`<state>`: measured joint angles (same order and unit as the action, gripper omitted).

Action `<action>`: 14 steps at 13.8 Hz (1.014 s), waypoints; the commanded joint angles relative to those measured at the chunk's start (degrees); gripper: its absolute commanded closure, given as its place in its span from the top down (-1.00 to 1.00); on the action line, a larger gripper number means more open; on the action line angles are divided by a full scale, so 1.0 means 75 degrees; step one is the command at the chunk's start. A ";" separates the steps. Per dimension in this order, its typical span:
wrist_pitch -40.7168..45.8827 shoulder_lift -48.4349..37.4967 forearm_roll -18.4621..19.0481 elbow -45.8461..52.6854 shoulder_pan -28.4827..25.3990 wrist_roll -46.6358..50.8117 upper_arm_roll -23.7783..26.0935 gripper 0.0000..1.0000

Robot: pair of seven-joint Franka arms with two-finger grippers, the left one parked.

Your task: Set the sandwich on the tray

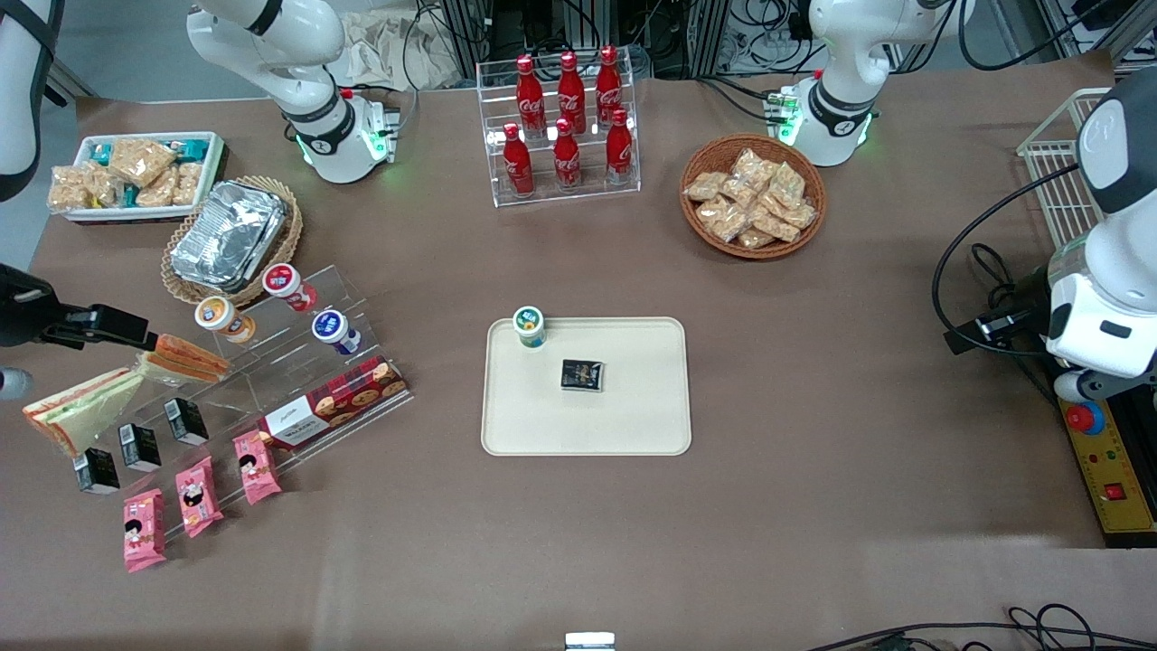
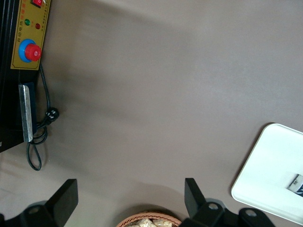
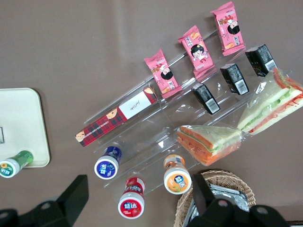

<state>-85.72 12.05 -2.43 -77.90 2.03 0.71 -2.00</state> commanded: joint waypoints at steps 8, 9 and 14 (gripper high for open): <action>0.0003 -0.0095 0.0137 -0.0019 0.0057 -0.0024 0.0008 0.96; 0.0015 -0.0106 0.0148 -0.0019 0.0080 -0.0048 0.0008 0.96; -0.0090 -0.0083 0.0160 -0.0019 0.0221 0.0022 -0.0412 0.96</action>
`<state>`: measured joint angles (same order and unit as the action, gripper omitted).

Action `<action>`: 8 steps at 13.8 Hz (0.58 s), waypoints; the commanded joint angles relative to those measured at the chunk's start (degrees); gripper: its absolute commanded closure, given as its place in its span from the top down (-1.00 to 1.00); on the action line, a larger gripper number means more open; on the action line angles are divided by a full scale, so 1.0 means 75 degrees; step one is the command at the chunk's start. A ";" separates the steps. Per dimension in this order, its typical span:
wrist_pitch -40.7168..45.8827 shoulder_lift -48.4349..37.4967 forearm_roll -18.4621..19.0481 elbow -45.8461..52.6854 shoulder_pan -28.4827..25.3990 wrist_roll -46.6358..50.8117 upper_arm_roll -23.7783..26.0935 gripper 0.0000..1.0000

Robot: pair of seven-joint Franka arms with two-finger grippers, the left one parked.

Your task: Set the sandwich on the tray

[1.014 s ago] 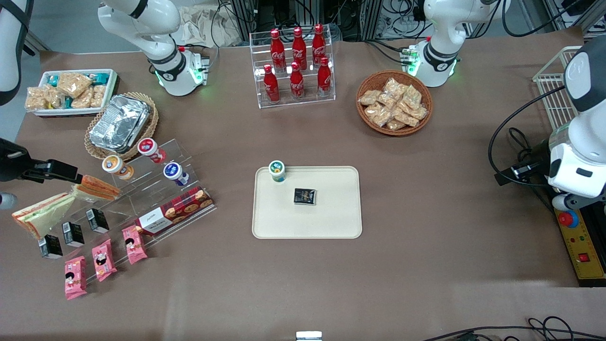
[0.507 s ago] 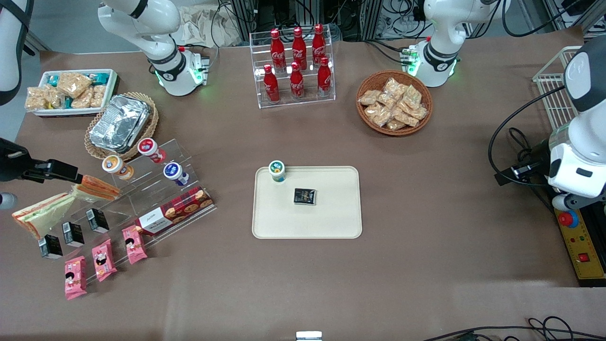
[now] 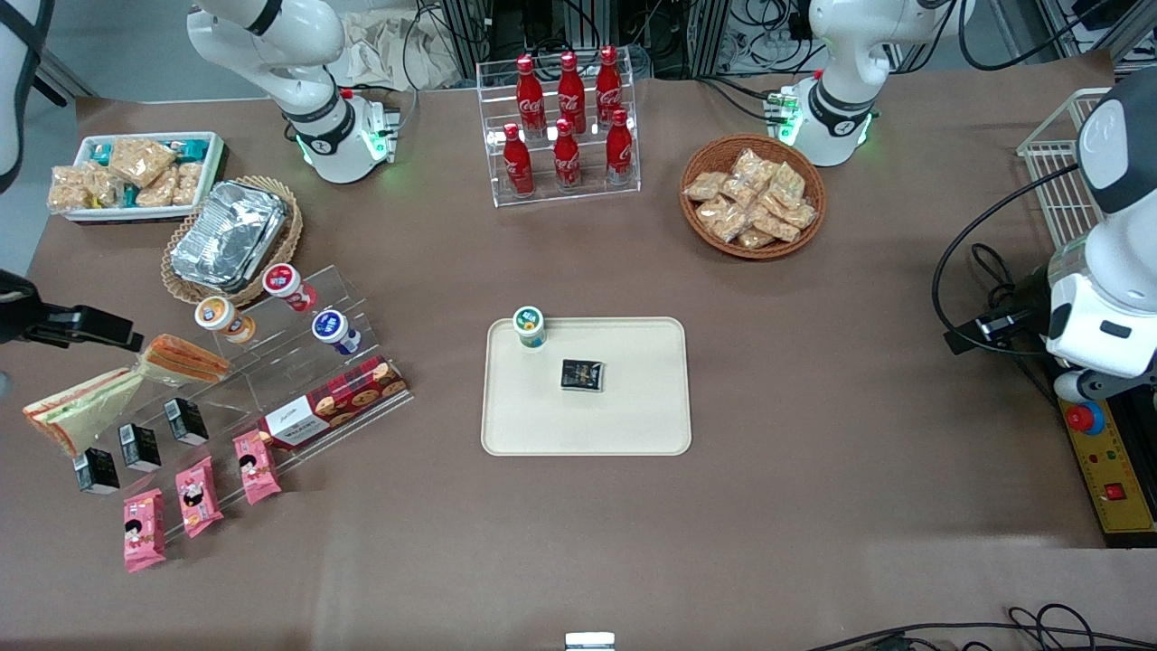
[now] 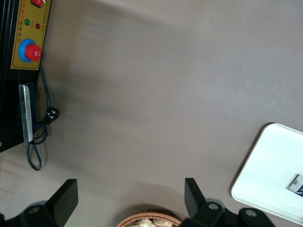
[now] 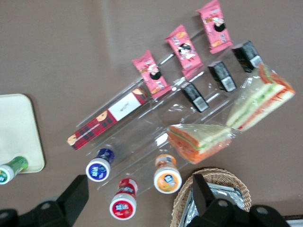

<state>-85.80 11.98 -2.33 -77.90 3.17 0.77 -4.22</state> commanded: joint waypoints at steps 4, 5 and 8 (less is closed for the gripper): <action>-0.0302 0.0031 0.0333 -0.0032 0.0057 0.0014 -0.0433 0.96; -0.0325 0.0066 0.0462 -0.0032 0.0069 0.0026 -0.0457 0.96; -0.0511 0.0451 0.0440 -0.0032 0.0197 0.0142 -0.0715 0.96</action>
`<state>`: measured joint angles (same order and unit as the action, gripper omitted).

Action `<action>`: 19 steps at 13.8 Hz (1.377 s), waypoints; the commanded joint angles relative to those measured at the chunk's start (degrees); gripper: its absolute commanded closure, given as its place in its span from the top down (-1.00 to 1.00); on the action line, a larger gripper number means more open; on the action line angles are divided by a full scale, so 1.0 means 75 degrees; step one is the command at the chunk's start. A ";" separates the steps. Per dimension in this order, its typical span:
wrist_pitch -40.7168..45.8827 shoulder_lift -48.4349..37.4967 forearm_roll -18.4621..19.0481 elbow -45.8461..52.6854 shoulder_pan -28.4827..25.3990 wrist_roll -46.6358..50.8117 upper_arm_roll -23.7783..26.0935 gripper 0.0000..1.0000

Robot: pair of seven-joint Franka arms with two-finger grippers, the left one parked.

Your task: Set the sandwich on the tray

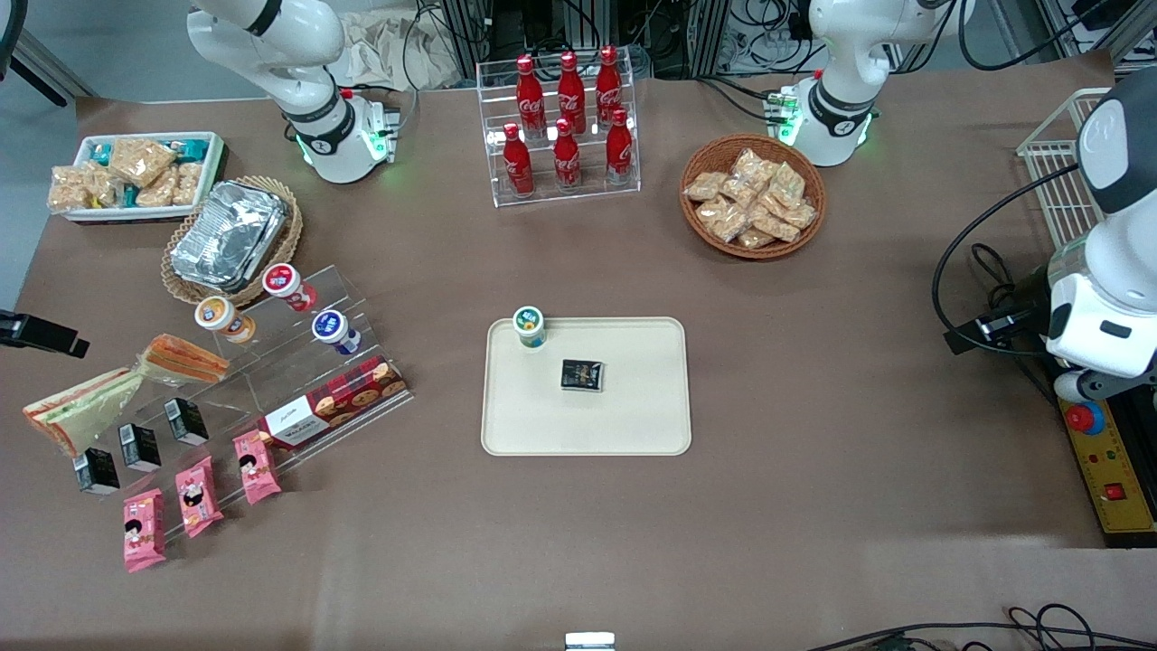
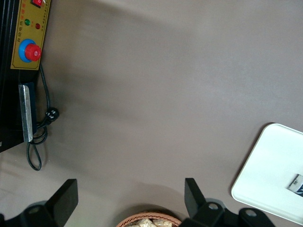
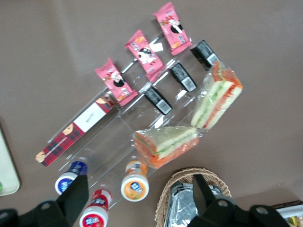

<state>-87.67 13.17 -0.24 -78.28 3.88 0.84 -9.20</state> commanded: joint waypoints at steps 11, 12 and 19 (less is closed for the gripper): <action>-0.1634 0.1548 -0.0589 -0.0075 0.1463 0.0896 -0.0039 0.96; -0.1681 0.1619 -0.0589 -0.0075 0.1487 0.0908 -0.0039 0.96; -0.2126 0.2193 -0.0589 -0.0098 0.1522 0.0896 -0.0051 0.96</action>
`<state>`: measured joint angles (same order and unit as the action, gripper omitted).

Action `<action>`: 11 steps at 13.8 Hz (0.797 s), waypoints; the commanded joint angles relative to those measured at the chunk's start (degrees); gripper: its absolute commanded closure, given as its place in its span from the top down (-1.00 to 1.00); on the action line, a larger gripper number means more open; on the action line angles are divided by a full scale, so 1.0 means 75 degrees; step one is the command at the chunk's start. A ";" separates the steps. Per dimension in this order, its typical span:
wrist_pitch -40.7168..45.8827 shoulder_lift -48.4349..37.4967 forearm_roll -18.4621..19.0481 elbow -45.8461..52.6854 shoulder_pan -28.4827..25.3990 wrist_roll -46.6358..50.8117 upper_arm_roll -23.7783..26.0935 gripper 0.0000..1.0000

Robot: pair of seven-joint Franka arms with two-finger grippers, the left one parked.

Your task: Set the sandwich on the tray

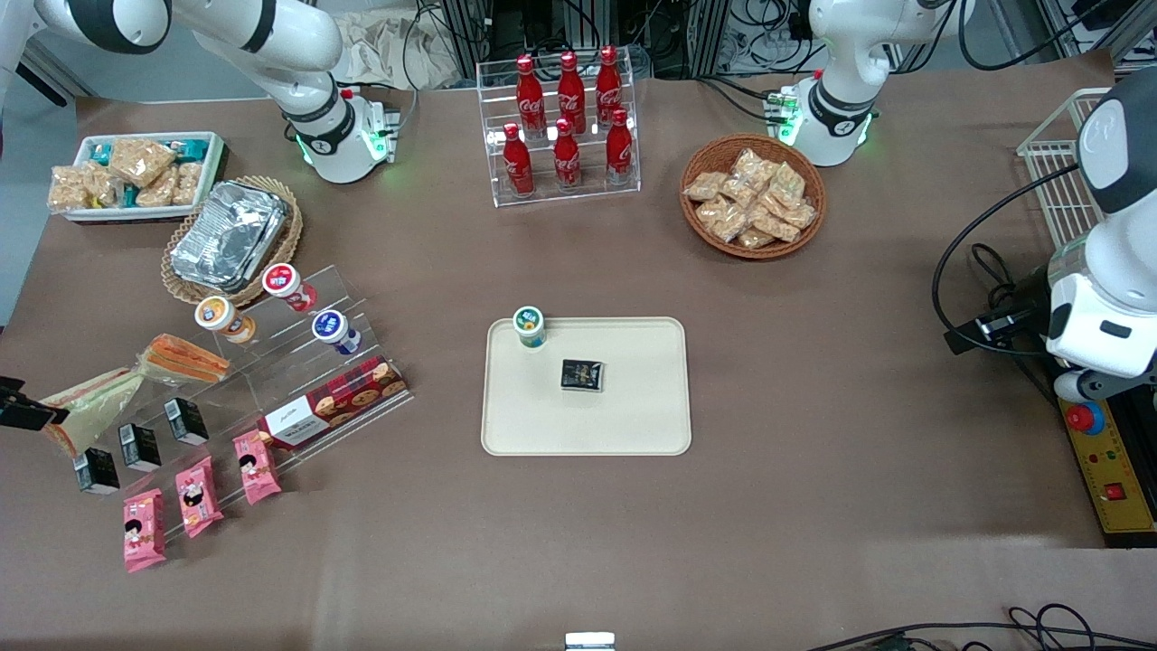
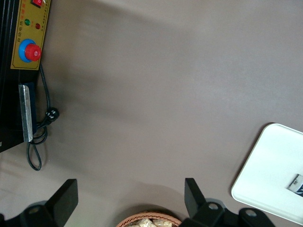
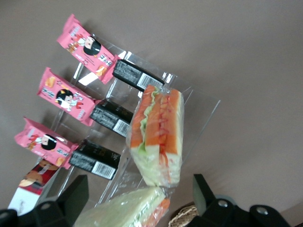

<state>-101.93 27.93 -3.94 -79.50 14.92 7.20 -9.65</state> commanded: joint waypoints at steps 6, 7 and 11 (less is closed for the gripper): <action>-0.0495 0.0507 -0.0014 0.0065 0.0179 0.0059 0.0010 0.95; -0.0507 0.0518 -0.0014 0.0065 0.0179 0.0047 0.0010 0.94; -0.0671 0.0554 -0.0072 0.0065 0.0355 -0.0467 0.0021 0.16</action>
<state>-106.05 31.66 -3.93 -79.52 16.56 6.01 -9.88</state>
